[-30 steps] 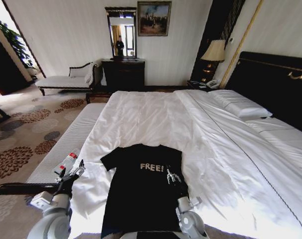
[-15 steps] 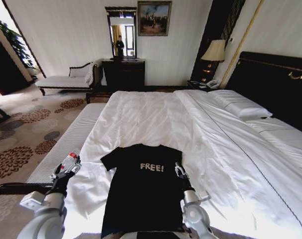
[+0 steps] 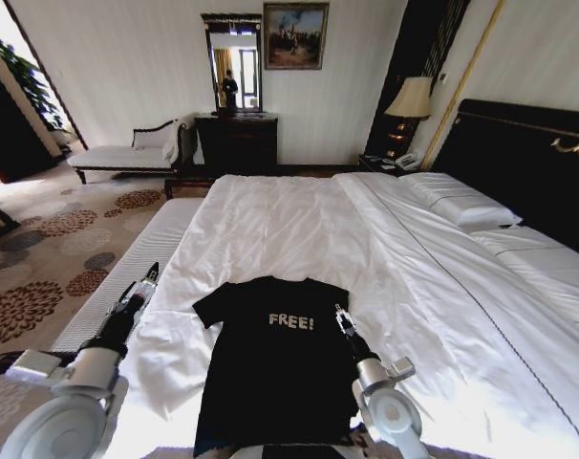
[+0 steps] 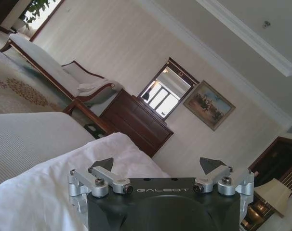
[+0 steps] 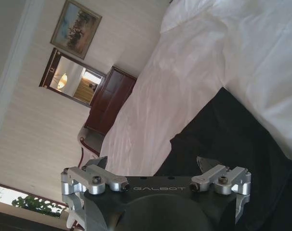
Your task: Fold the clothes on the bed.
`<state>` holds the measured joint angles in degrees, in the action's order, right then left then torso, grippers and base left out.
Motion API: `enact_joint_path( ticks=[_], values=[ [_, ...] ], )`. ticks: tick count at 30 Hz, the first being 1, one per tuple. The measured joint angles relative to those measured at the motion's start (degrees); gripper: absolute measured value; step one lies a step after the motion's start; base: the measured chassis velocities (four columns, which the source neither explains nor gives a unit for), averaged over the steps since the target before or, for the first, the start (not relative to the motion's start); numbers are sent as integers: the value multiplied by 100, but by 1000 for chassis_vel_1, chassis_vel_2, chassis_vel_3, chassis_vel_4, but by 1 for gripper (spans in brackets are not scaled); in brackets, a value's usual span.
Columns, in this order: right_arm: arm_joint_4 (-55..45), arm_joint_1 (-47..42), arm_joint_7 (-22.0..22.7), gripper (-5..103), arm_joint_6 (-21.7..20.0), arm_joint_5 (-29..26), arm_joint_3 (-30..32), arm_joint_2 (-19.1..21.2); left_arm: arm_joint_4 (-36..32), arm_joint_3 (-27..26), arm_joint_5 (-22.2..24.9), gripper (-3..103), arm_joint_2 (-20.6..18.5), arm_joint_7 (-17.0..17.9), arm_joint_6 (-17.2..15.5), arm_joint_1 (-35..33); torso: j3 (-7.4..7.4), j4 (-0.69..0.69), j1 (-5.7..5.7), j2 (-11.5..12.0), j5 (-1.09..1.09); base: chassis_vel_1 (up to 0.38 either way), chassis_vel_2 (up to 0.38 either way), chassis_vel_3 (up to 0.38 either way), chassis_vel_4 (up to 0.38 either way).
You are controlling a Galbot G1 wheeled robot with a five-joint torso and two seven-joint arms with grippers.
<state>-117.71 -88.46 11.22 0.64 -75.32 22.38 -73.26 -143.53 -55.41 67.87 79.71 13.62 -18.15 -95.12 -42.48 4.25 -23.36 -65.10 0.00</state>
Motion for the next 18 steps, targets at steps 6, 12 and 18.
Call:
enact_joint_path(
  ticks=[6,12,18],
  values=[
    [80,-12,556,100,-297,-189,-251,-42,11,-97,105,100,-65,50,-1,141,-1,1,-1,1,0,0,0,0,0],
    [227,-357,742,100,-288,72,-479,-176,18,-58,-70,100,-92,49,-21,188,0,2,0,0,-1,0,0,0,0],
    [-299,-662,637,100,-182,348,-535,-264,22,19,-553,100,-125,0,-20,215,0,1,-1,0,-1,0,0,0,0]
  ],
)
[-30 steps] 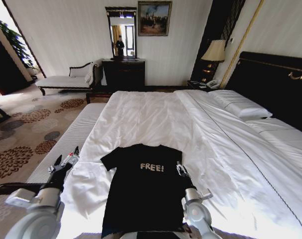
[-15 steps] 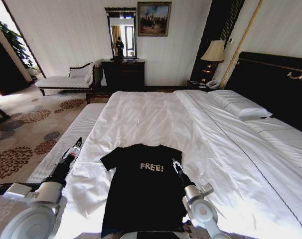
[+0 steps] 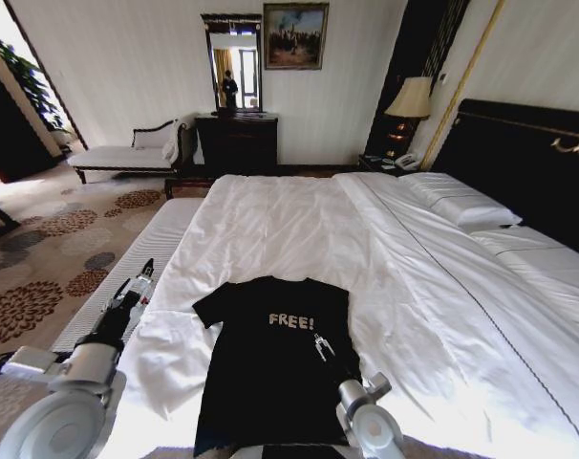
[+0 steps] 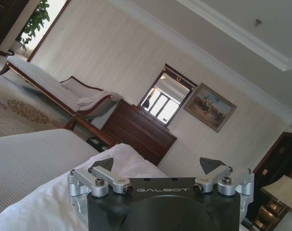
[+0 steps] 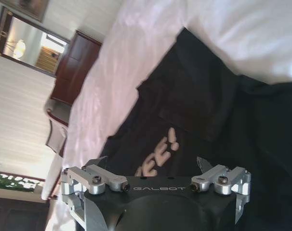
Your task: Fold the clothes on the bed.
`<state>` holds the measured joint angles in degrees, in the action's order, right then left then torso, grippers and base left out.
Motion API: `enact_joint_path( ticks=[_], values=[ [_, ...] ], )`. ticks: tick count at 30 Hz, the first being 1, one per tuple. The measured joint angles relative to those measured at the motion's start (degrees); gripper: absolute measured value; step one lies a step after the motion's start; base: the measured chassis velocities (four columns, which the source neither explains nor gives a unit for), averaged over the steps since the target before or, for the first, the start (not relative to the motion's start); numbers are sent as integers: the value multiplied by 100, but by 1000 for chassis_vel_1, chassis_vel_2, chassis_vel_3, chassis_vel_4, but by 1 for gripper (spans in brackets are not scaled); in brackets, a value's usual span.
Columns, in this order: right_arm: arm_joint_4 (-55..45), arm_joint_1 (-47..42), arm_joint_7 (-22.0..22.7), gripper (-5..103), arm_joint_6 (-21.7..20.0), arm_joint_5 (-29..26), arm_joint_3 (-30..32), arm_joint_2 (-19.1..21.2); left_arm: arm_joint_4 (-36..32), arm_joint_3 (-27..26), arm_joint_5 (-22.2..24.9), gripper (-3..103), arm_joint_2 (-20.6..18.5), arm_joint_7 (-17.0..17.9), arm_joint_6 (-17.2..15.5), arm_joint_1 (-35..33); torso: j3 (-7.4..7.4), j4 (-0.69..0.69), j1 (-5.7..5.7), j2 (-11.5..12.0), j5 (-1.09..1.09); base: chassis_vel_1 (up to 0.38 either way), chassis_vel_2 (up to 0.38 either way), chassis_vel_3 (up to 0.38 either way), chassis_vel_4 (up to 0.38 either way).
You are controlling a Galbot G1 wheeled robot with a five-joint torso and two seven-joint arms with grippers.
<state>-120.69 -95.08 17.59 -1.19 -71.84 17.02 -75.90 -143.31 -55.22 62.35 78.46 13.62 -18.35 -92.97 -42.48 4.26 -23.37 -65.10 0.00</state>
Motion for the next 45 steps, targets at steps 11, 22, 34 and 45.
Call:
enact_joint_path(
  ticks=[11,22,34,45],
  values=[
    [-723,-48,-728,100,742,982,440,-129,768,415,-1056,100,94,37,85,102,0,0,0,0,1,0,0,0,0],
    [-128,446,-809,100,1087,1440,738,-135,2236,714,-886,100,286,89,101,522,0,0,0,0,0,0,0,0,0],
    [231,677,-882,100,1381,2246,959,-201,3422,1310,-934,100,-60,-102,139,1031,0,-1,0,0,0,0,0,0,0],
    [425,754,-871,100,1312,2152,885,-171,4393,1457,318,100,-9,-528,29,1753,-1,-2,0,0,1,0,0,0,0]
  ],
)
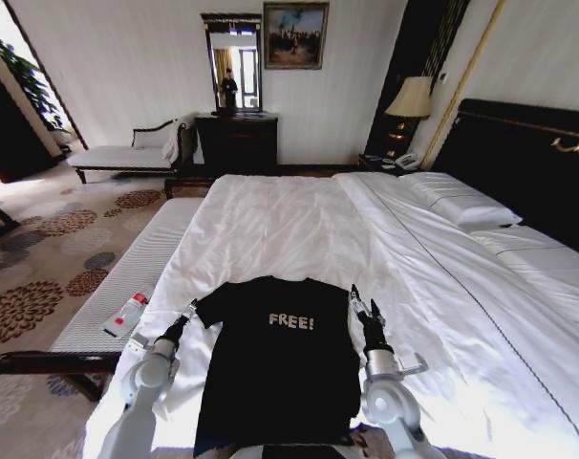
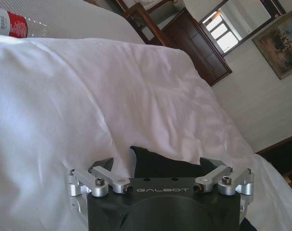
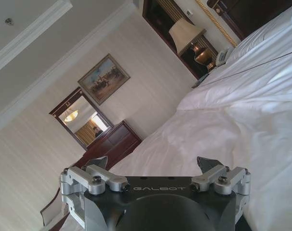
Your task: Fold the clothes on the bed.
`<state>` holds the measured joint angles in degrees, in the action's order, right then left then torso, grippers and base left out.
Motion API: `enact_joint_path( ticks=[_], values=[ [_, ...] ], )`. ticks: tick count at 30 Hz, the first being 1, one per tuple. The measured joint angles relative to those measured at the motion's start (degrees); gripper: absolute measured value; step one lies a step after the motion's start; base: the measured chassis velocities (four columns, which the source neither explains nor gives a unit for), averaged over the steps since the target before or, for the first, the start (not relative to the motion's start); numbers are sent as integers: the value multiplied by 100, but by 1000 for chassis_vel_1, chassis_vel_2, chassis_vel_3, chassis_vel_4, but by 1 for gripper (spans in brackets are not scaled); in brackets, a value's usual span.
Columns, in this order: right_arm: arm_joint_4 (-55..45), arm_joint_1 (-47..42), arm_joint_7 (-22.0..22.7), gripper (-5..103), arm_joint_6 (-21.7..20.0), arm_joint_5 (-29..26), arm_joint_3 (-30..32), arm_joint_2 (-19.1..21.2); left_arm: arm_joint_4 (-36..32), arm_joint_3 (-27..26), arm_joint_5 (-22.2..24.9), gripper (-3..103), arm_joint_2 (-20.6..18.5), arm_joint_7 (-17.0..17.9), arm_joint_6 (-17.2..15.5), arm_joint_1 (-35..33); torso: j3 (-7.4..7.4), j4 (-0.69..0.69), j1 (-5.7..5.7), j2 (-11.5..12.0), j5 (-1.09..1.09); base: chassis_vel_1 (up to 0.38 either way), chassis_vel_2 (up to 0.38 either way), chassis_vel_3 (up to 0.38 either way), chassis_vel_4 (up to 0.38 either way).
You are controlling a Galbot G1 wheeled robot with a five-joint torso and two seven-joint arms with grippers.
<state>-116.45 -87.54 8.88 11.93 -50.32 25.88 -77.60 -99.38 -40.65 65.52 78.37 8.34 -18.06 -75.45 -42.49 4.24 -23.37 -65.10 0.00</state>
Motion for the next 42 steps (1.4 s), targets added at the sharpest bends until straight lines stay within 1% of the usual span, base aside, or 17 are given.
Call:
enact_joint_path(
  ticks=[4,7,13,14,15,17,18,20,22,26,28,31,32,35,37,41,42],
  values=[
    [36,17,5,100,-26,-45,-7,55,127,-14,49,100,171,-39,-57,52,0,2,1,0,0,0,0,0,0],
    [54,21,9,100,-32,-179,25,119,233,27,-53,100,303,-157,-75,34,0,1,1,0,0,0,0,0,0],
    [141,39,12,100,-33,-232,7,139,364,88,-51,100,411,-216,-38,206,1,2,0,0,0,0,0,0,0],
    [154,39,13,100,-34,-235,-9,134,410,120,-96,103,430,-259,-12,266,1,3,0,0,0,0,0,0,0],
    [155,37,14,100,-34,-236,-18,132,429,131,-115,100,437,-271,3,297,1,2,0,0,0,0,0,0,0],
    [156,31,14,100,-34,-238,-24,130,450,136,-139,100,444,-273,23,330,1,2,1,0,0,0,0,0,0],
    [157,27,14,100,-34,-239,-26,130,456,136,-148,97,446,-273,30,342,1,2,0,0,0,0,0,0,0],
    [179,-2,15,100,-34,-249,-31,136,507,130,-245,88,456,-271,81,402,1,2,0,0,0,0,0,0,0],
    [188,-5,15,100,-33,-250,-31,138,517,127,-270,88,456,-270,90,405,1,2,1,0,0,0,0,0,0],
    [257,-19,16,100,0,-251,-25,148,550,88,-355,66,463,-264,116,402,1,2,0,0,0,0,0,0,0],
    [264,-23,16,100,8,-251,-21,151,551,79,-358,66,465,-262,122,398,1,2,0,0,0,0,0,0,0],
    [306,-51,23,100,38,-251,0,160,527,20,-361,49,461,-260,136,358,1,2,0,0,0,0,0,0,0],
    [306,-51,23,100,38,-251,0,160,527,20,-361,49,461,-260,136,358,1,2,0,0,0,0,0,0,0],
    [340,-77,38,100,60,-250,7,161,535,8,-413,33,419,-260,150,327,1,2,1,-1,0,0,0,0,0],
    [345,-79,43,100,62,-250,7,161,539,8,-424,33,415,-260,152,327,1,2,1,-1,0,0,0,0,0],
    [361,-76,72,100,64,-248,6,164,548,68,-506,12,411,-247,157,357,1,2,1,0,0,0,0,0,0],
    [361,-76,72,100,64,-248,6,164,548,68,-506,12,411,-247,157,357,1,2,1,0,0,0,0,0,0]
  ],
)
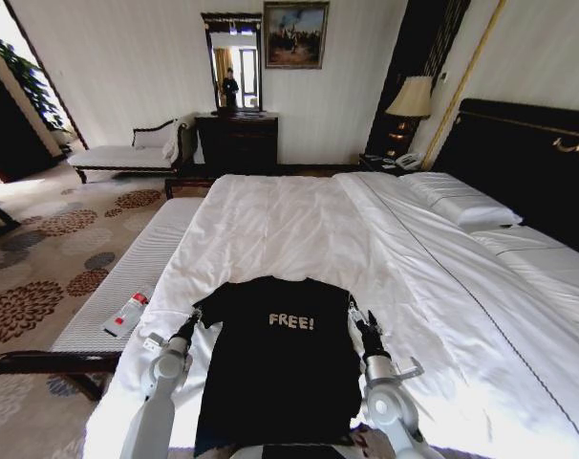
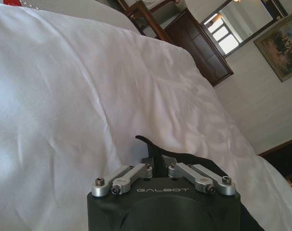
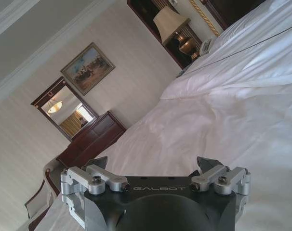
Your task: Fold the clothes on the bed.
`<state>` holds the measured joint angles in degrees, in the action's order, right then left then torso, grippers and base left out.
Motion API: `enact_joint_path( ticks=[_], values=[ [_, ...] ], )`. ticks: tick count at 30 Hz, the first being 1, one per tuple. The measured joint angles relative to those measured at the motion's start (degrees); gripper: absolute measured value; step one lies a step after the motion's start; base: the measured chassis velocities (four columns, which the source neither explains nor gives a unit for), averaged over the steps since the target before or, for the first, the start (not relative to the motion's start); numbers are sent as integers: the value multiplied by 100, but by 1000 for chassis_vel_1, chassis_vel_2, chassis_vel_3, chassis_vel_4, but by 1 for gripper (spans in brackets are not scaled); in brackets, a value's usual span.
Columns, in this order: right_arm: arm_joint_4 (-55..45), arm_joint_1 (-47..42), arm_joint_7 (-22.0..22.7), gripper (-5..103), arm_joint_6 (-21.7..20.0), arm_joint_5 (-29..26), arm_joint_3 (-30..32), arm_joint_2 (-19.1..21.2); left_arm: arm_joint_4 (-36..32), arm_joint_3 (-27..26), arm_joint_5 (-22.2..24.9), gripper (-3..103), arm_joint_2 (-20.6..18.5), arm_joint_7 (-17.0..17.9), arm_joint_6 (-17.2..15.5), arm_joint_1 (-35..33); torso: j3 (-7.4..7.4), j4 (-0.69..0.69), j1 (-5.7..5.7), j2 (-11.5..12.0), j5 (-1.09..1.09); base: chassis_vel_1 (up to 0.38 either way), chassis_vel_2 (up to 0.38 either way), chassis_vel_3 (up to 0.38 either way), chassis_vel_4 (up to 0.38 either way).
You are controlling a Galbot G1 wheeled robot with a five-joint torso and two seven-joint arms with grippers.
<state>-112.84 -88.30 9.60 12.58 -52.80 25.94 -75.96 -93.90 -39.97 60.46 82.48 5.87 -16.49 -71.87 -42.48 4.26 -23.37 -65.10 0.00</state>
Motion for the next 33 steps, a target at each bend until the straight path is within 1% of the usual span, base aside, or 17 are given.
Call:
enact_joint_path(
  ticks=[1,3,4,7,12,13,14,16,17,19,21,23,25,28,30,33],
  values=[
    [0,1,2,100,0,0,0,0,4,16,-20,12,0,3,2,11,0,0,0,0,0,0,0,0,0],
    [0,2,9,100,0,1,0,0,7,40,-44,2,-5,12,8,34,0,0,0,0,0,0,0,0,0],
    [11,3,12,100,1,2,2,0,3,44,-45,1,-17,16,10,37,0,0,0,0,-1,0,0,0,0],
    [36,5,15,100,3,4,5,0,-46,45,-45,0,-45,21,13,33,0,0,1,0,-1,0,0,0,0],
    [103,15,17,100,13,13,-4,-9,-575,43,109,0,-219,9,-2,-57,0,0,1,0,1,0,0,0,0],
    [130,21,17,100,17,23,-11,-17,-821,128,106,0,-313,-17,-22,-100,0,-1,1,0,1,0,0,0,0],
    [142,25,17,100,18,29,-14,-22,-910,182,89,0,-349,-30,-28,-116,0,-1,1,0,0,0,0,0,0],
    [164,35,17,100,19,38,-25,-46,-1255,484,-58,0,-528,-103,-39,-182,0,0,1,0,1,0,0,0,0],
    [164,35,17,100,19,38,-25,-46,-1255,484,-58,0,-528,-103,-39,-182,0,0,1,0,1,0,0,0,0],
    [163,35,17,100,19,48,-29,-67,-1518,874,-242,0,-753,-172,-41,-255,0,1,1,0,0,0,0,0,0],
    [158,34,17,100,19,53,-29,-70,-1558,949,-278,0,-800,-186,-42,-269,0,1,1,0,0,0,0,0,0],
    [135,23,17,100,19,62,-15,-75,-1712,1271,-400,0,-991,-218,-40,-319,0,0,1,0,0,0,0,0,0],
    [128,14,17,100,19,64,-5,-75,-1751,1362,-416,0,-1037,-220,-40,-328,0,0,1,0,0,0,0,0,0],
    [124,-21,17,100,21,81,22,-84,-1797,1710,-520,0,-1150,-221,-41,-308,0,0,1,0,0,0,0,0,0],
    [128,-30,17,100,25,93,23,-94,-1683,1916,-626,0,-1155,-221,-41,-212,0,0,1,0,0,0,0,0,0],
    [143,-25,16,100,26,100,23,-103,-1528,2071,-710,0,-1115,-219,-41,-92,0,0,1,0,0,0,0,0,0]
  ],
)
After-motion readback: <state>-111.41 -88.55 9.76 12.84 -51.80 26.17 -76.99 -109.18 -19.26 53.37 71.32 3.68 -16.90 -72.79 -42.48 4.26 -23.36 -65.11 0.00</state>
